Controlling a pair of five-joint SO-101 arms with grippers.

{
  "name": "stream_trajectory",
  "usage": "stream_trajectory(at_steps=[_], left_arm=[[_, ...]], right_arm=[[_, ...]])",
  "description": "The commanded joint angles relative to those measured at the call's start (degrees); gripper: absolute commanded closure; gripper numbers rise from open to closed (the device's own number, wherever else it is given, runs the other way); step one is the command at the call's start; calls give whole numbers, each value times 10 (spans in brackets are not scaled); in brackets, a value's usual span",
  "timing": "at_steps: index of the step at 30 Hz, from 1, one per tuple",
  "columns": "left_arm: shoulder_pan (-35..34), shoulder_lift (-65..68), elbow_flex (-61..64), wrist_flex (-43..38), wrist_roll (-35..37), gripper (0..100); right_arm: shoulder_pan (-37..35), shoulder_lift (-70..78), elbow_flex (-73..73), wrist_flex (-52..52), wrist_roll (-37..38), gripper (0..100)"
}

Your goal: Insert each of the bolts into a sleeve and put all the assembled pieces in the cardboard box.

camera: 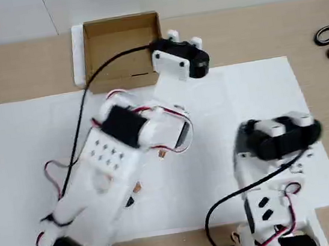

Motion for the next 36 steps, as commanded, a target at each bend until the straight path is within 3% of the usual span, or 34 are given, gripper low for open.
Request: stream_trajectory(at_steps=[1, 20, 25, 36], left_arm=[[0, -84, -11, 1, -4, 994], [0, -331, -5, 22, -2, 994], [-1, -379, 77, -76, -2, 994], [-1, -435, 284, -355, -4, 994]], right_arm=[[-57, -6, -3, -14, -6, 993], [-86, -6, -4, -131, -6, 993], [-135, -6, 19, -161, -4, 993], [-148, -6, 70, -234, -4, 993]])
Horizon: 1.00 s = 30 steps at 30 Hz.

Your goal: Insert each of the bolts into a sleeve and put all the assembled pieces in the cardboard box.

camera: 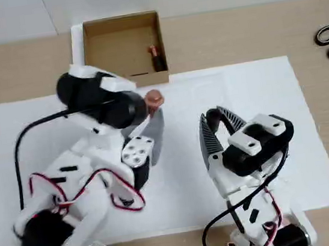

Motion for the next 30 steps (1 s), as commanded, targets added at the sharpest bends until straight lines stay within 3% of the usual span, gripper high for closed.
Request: stream_trajectory(at_steps=[1, 6, 17, 30], left_arm=[[-1, -25, 22, -111, -4, 994], [-1, -36, 50, -176, -4, 994], [0, -36, 49, -223, -4, 994], [-1, -36, 51, -242, -2, 994]], right_arm=[[-8, -6, 2, -25, -4, 993], [-16, -6, 2, -29, -4, 993], [-60, -6, 3, -31, -4, 992], [-62, -6, 103, -219, 4, 993]])
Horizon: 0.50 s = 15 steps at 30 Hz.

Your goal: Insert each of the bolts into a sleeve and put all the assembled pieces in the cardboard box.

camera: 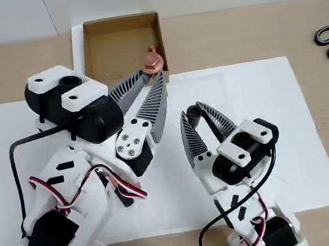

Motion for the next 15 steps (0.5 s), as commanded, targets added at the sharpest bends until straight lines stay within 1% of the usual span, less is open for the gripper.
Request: stream_trajectory(at_steps=[1, 5, 8, 11, 15], left_arm=[[-1, -11, -3, -21, -2, 994], [-1, -11, -2, -22, -4, 994], [-4, -12, -5, -20, -4, 994], [-26, -34, -1, -18, -4, 994], [-45, -72, -1, 6, -2, 994]], right_arm=[[-1, -6, 14, -60, 16, 993], [-12, -6, 62, -141, 67, 993], [-56, -6, 84, -166, 91, 994], [-92, -6, 84, -180, 109, 994], [-92, -6, 84, -221, 131, 994]])
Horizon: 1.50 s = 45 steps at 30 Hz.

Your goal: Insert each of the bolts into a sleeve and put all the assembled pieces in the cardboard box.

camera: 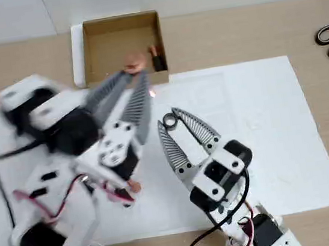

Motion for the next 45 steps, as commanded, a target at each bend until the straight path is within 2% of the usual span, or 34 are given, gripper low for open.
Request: stream_trajectory(at_steps=[1, 7, 13, 19, 28, 34, 45], left_arm=[[-7, -32, -3, 9, -2, 994], [40, -31, -2, 11, -4, 994], [47, -35, 46, 8, -48, 994], [46, -35, 46, 8, -50, 994], [47, -33, 49, 8, -50, 994], [85, -35, 84, -7, -52, 994], [85, -36, 107, -11, -53, 994]], right_arm=[[-6, -7, -4, -51, 23, 994], [-7, -7, 1, -83, 34, 994], [-7, -7, 2, -94, 33, 994], [-5, -7, 33, -175, 33, 994], [-6, -7, 57, -174, 33, 994], [-6, -7, 60, -174, 32, 994], [-6, -7, 62, -173, 33, 994]])
